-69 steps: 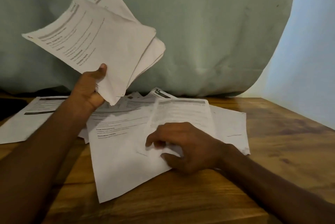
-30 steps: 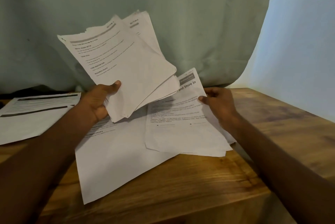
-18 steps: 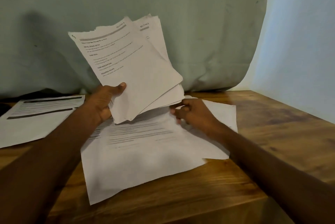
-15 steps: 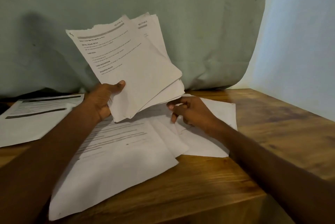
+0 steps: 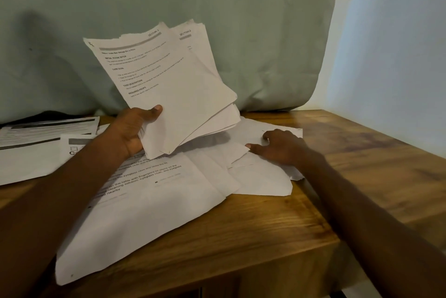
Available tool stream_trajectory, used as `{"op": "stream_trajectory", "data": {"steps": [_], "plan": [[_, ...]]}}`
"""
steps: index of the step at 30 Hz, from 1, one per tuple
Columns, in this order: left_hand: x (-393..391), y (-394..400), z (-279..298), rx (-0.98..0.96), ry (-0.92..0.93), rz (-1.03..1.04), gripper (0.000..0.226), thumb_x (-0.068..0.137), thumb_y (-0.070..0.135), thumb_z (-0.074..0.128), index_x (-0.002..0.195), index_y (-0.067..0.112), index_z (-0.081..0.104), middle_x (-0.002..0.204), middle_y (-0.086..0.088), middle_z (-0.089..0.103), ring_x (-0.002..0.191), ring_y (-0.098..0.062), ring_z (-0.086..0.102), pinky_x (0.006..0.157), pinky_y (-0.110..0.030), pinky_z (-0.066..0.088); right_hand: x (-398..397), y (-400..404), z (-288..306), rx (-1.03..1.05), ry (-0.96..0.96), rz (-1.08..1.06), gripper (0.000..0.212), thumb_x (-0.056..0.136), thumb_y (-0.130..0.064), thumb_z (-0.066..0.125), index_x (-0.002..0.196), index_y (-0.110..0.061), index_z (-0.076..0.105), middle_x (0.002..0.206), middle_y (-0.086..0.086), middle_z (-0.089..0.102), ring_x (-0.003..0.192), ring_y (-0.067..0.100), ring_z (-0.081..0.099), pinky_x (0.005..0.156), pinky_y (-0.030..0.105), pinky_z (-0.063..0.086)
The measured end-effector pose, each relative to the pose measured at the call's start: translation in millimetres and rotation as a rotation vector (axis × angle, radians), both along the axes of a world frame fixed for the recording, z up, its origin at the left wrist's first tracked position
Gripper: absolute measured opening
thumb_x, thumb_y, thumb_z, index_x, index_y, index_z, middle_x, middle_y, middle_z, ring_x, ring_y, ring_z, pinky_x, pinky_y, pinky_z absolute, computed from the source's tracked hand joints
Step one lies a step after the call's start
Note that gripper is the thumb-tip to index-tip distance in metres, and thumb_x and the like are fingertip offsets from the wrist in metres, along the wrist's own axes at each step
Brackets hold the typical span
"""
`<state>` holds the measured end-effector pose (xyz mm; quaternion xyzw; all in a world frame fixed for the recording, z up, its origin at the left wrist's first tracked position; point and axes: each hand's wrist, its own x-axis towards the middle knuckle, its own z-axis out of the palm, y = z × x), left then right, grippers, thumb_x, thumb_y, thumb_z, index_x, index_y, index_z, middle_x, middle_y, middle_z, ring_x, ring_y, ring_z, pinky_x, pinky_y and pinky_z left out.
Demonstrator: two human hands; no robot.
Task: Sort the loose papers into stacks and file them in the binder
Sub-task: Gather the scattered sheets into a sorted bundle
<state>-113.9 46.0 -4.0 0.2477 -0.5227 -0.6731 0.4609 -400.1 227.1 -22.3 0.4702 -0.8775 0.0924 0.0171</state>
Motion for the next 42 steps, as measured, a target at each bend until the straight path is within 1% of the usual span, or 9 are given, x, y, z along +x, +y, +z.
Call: {"op": "stream_trajectory", "data": {"steps": [6, 10, 15, 20, 26, 29, 32, 35, 42], "plan": [[-3.4, 1.0, -2.7, 0.008, -0.010, 0.003, 0.029, 0.096, 0.003, 0.063, 0.123, 0.015, 0.066, 0.129, -0.009, 0.069, 0.109, -0.025, 0.067, 0.095, -0.044, 0.053, 0.0, -0.5, -0.2, -0.291, -0.134, -0.165, 0.062, 0.087, -0.048, 0.076, 0.134, -0.017, 0.051, 0.135, 0.006, 0.059, 0.124, 0.029, 0.055, 0.098, 0.042, 0.045], [-2.7, -0.5, -2.2, 0.008, 0.004, 0.019, 0.038, 0.096, 0.004, 0.065, 0.133, 0.011, 0.062, 0.129, -0.009, 0.068, 0.112, -0.026, 0.067, 0.089, -0.041, 0.054, -4.3, 5.3, 3.5, -0.675, 0.001, -0.258, 0.035, 0.087, -0.012, 0.068, 0.120, -0.017, 0.057, 0.116, 0.009, 0.066, 0.106, 0.036, 0.063, 0.087, 0.042, 0.051], [1.1, -1.9, 1.8, -0.032, 0.024, 0.056, 0.022, 0.098, 0.007, 0.062, 0.120, 0.012, 0.066, 0.104, 0.002, 0.075, 0.094, -0.015, 0.069, 0.084, -0.037, 0.054, 3.9, 13.0, 22.6, -1.123, 0.390, 0.179, 0.053, 0.081, 0.001, 0.069, 0.130, -0.016, 0.059, 0.118, 0.007, 0.066, 0.103, 0.030, 0.063, 0.087, 0.046, 0.049], [19.4, -1.0, 19.9, 0.027, 0.083, 0.054, 0.015, 0.100, 0.021, 0.062, 0.111, 0.014, 0.067, 0.109, -0.001, 0.073, 0.094, -0.019, 0.072, 0.086, -0.045, 0.057, 65.0, 3.5, 11.6, -0.763, 0.424, 0.763, 0.061, 0.078, 0.005, 0.066, 0.136, -0.011, 0.056, 0.117, 0.008, 0.063, 0.097, 0.024, 0.059, 0.077, 0.042, 0.051], [41.4, -8.9, 31.7, 0.033, 0.261, 0.132, 0.009, 0.101, 0.015, 0.060, 0.107, 0.019, 0.066, 0.083, 0.007, 0.078, 0.079, -0.008, 0.074, 0.075, -0.036, 0.057, 95.4, 4.4, 2.1, -0.244, -0.006, 0.900, 0.050, 0.095, -0.062, 0.057, 0.140, -0.043, 0.047, 0.116, -0.018, 0.066, 0.092, 0.003, 0.061, 0.082, 0.026, 0.051], [40.7, -8.5, 28.8, 0.059, 0.213, 0.140, 0.017, 0.101, 0.015, 0.059, 0.093, 0.018, 0.074, 0.076, 0.007, 0.077, 0.076, -0.010, 0.072, 0.071, -0.036, 0.055, 84.4, 2.9, 7.0, -0.531, -0.278, 0.803, 0.042, 0.098, -0.063, 0.047, 0.120, -0.033, 0.066, 0.087, -0.010, 0.072, 0.077, 0.009, 0.066, 0.069, 0.022, 0.053], [39.5, -8.6, 24.3, 0.072, 0.177, 0.120, 0.013, 0.101, 0.015, 0.060, 0.097, 0.018, 0.071, 0.078, 0.004, 0.078, 0.085, -0.016, 0.070, 0.073, -0.041, 0.055, 67.6, -5.8, 2.9, -0.668, -0.060, 0.552, 0.052, 0.101, -0.066, 0.034, 0.100, -0.029, 0.070, 0.082, -0.012, 0.072, 0.073, 0.007, 0.065, 0.071, 0.035, 0.055], [39.0, -9.0, 22.5, 0.087, 0.124, 0.113, 0.008, 0.101, 0.020, 0.061, 0.097, 0.016, 0.066, 0.074, 0.003, 0.077, 0.088, -0.021, 0.068, 0.074, -0.045, 0.053, 57.3, -14.1, -3.4, -0.533, 0.078, 0.274, 0.038, 0.100, -0.061, 0.045, 0.109, -0.031, 0.066, 0.103, -0.011, 0.070, 0.091, 0.010, 0.063, 0.078, 0.031, 0.050], [33.3, -6.0, 24.3, 0.048, 0.038, 0.163, 0.015, 0.103, 0.021, 0.057, 0.090, 0.014, 0.060, 0.075, -0.001, 0.070, 0.048, -0.006, 0.067, 0.052, -0.026, 0.052, 54.6, -21.6, -11.2, -0.297, -0.164, 0.147, 0.070, 0.089, -0.058, 0.069, 0.146, -0.024, 0.048, 0.146, 0.002, 0.054, 0.134, 0.024, 0.048, 0.108, 0.038, 0.042]]}}
